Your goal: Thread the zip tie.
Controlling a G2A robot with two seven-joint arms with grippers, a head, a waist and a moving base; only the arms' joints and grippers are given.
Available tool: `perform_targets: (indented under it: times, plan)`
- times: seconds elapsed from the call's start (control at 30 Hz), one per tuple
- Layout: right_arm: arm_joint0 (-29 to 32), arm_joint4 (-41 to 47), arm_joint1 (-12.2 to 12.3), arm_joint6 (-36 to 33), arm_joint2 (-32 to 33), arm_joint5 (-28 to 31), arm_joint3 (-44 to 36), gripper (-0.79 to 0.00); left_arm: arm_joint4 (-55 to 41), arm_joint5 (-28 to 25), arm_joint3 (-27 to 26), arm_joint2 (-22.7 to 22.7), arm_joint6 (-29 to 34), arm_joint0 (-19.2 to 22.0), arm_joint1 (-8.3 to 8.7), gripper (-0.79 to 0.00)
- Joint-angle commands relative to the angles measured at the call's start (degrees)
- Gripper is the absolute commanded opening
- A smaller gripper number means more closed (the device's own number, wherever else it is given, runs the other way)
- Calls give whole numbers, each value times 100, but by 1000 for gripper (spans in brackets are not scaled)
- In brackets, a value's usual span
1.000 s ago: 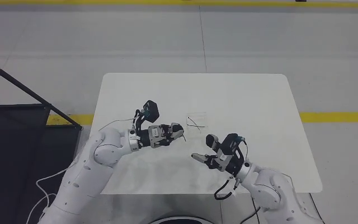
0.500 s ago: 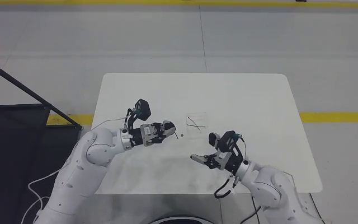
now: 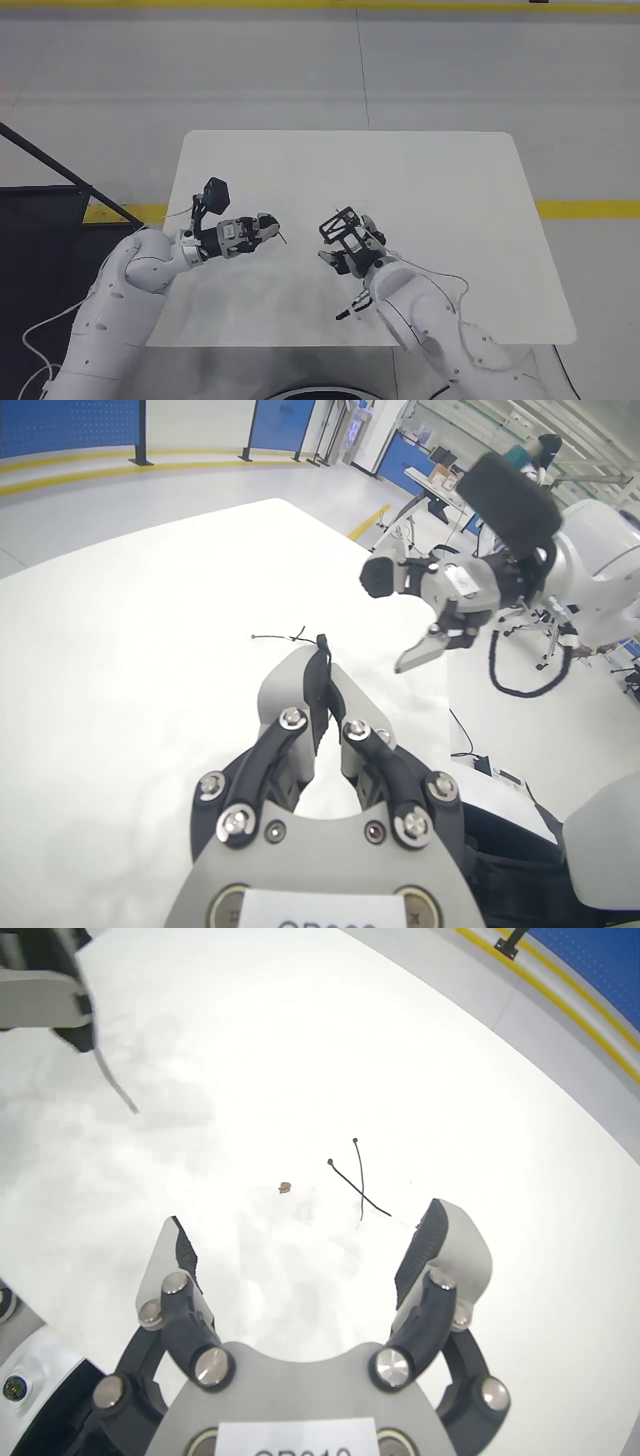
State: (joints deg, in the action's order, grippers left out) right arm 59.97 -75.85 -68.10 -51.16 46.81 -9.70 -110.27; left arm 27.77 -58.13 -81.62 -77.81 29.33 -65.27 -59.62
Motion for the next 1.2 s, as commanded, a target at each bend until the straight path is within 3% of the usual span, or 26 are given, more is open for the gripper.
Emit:
perform_targets:
  times: [0.0, 0.27, 0.43, 0.6, 0.9, 1.17]
  plan:
    - [48, 25, 7, 21, 40, 138, -23, 0, -13, 13, 11, 5, 39, -23, 20, -785]
    - [65, -121, -1, 80, 18, 119, 54, 0, -13, 13, 11, 5, 39, -23, 20, -785]
    - [-307, -70, -161, 81, -214, 147, 403, 0, -13, 13, 11, 5, 39, -23, 20, -785]
    - [-834, -44, -370, -420, -449, -82, 931, -172, -13, 13, 11, 5, 39, -23, 20, -785]
    - [-1579, 279, -756, -856, -772, -318, 1920, -249, -13, 13, 11, 5, 39, -23, 20, -785]
    - [-1955, 498, -1019, -937, -882, -437, 2507, -480, -13, 13, 11, 5, 39, -23, 20, -785]
